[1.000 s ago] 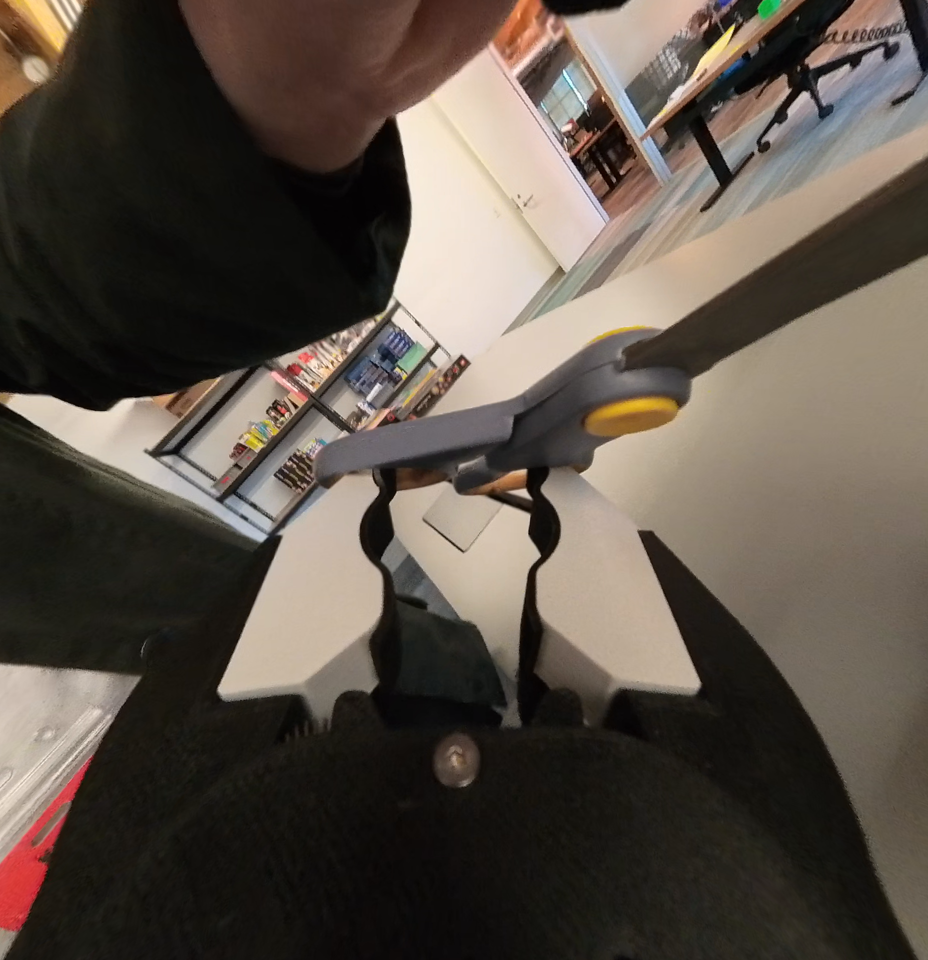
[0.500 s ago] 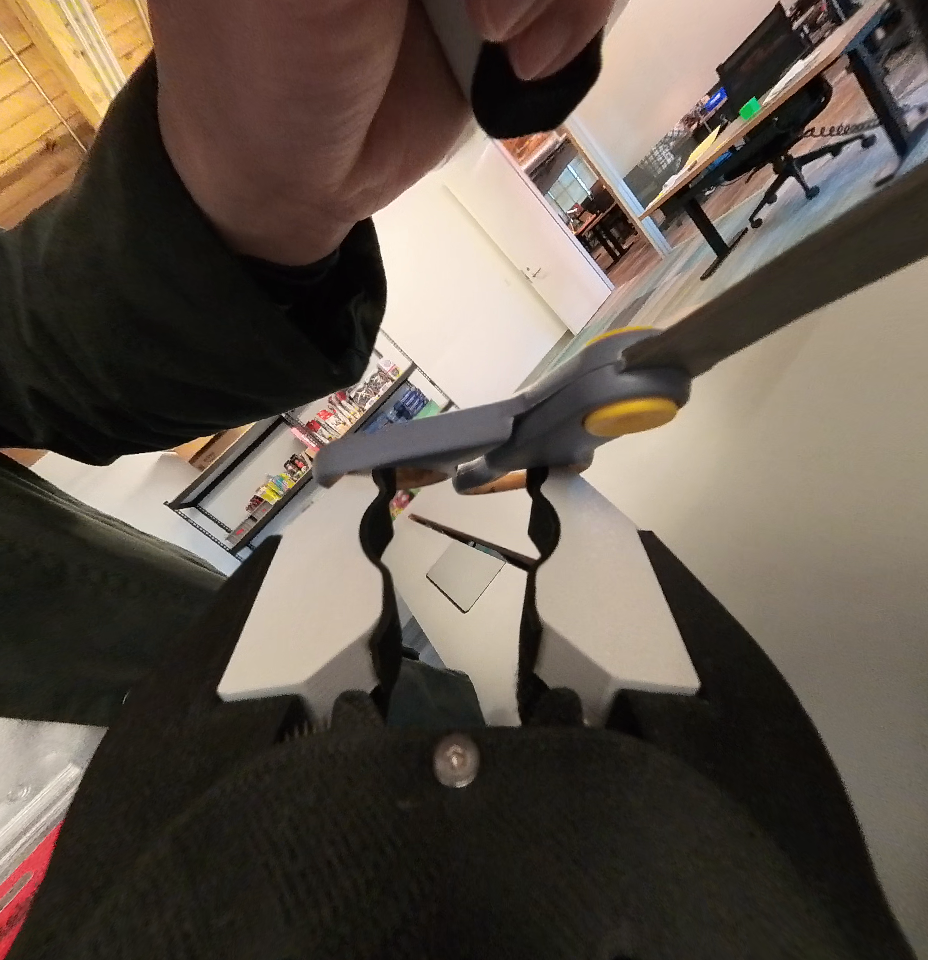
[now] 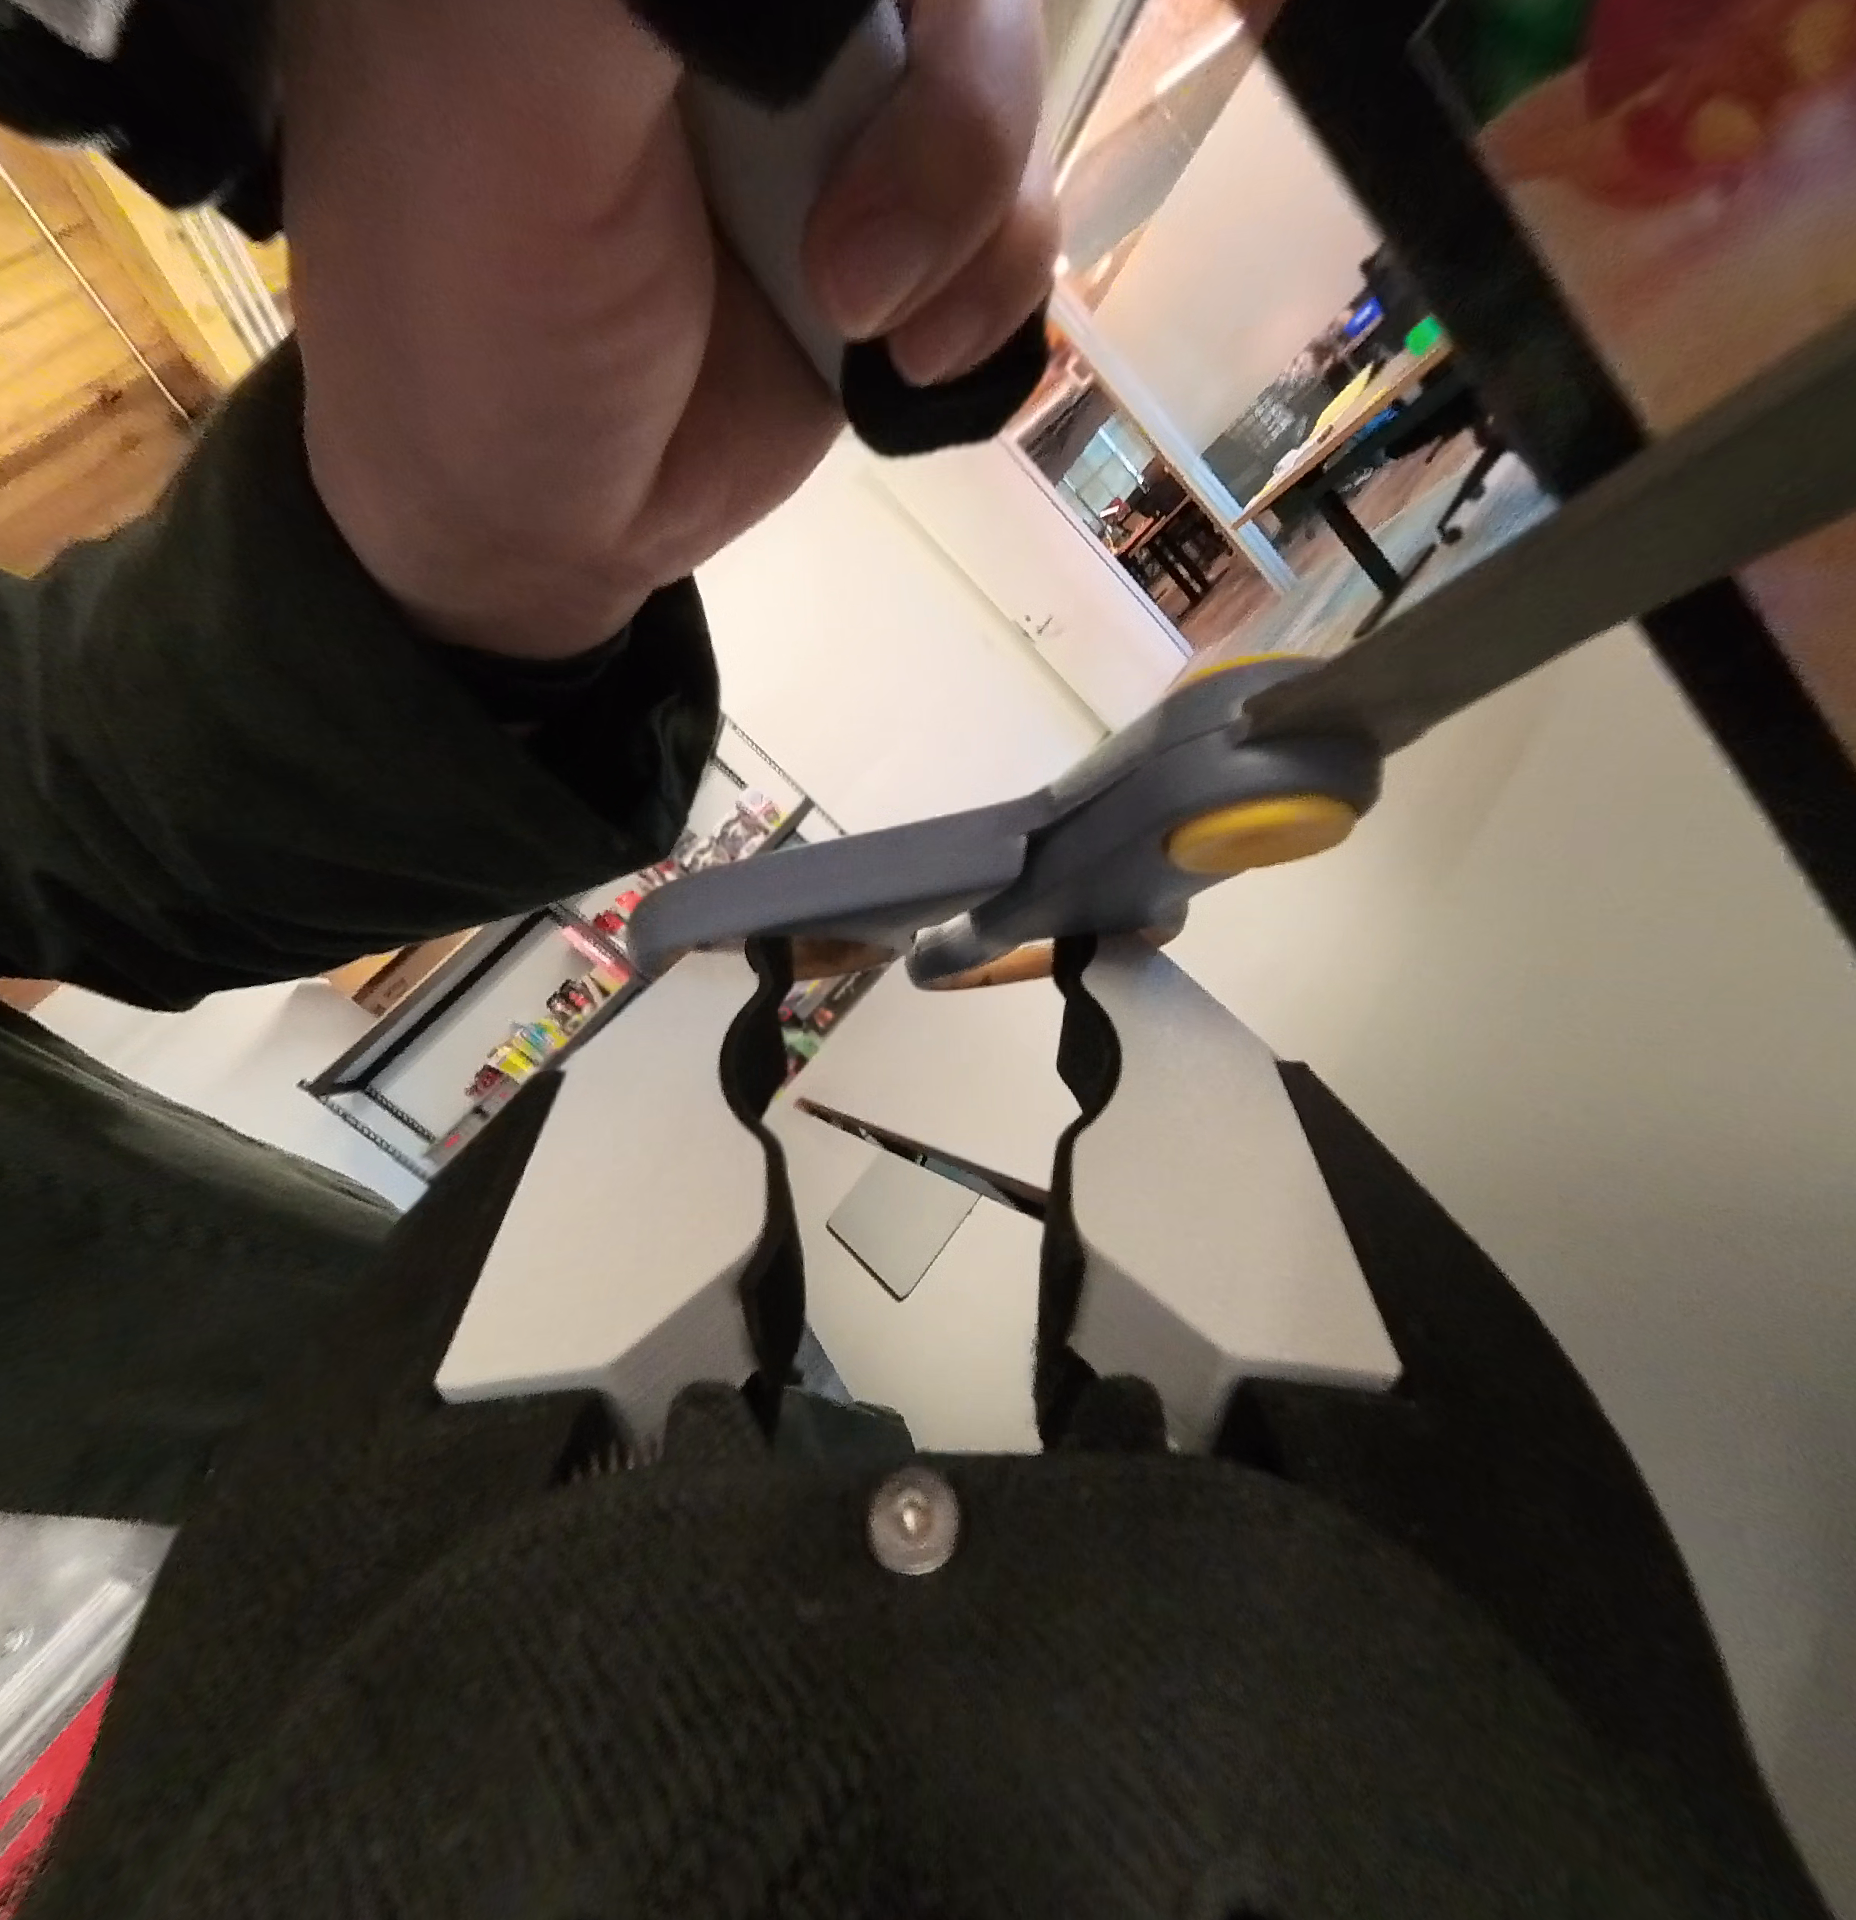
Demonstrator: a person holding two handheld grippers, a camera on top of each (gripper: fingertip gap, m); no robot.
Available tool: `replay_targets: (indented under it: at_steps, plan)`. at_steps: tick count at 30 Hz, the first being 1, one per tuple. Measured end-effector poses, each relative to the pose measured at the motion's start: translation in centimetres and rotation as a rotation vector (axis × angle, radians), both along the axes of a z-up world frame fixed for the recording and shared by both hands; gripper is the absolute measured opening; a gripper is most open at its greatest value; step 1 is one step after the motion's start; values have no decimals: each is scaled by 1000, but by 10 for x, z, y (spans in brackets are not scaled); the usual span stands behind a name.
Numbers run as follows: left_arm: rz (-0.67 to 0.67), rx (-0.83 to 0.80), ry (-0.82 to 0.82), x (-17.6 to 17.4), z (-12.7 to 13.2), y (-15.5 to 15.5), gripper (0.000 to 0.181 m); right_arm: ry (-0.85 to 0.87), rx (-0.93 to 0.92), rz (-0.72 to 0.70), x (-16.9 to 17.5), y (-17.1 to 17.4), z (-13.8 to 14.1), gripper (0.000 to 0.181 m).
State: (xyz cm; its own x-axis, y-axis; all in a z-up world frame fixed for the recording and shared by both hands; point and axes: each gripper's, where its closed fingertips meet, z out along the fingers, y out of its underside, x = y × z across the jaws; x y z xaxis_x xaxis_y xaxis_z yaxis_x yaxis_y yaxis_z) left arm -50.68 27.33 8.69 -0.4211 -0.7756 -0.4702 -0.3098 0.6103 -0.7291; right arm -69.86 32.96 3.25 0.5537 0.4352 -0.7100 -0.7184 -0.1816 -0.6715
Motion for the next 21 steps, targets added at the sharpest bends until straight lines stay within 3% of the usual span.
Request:
replay_targets:
  at_steps: [21]
  plan:
    - [-5, 7, -3, 0, -1, -1, 0, 42, -11, -36, 19, 2, -1, 39]
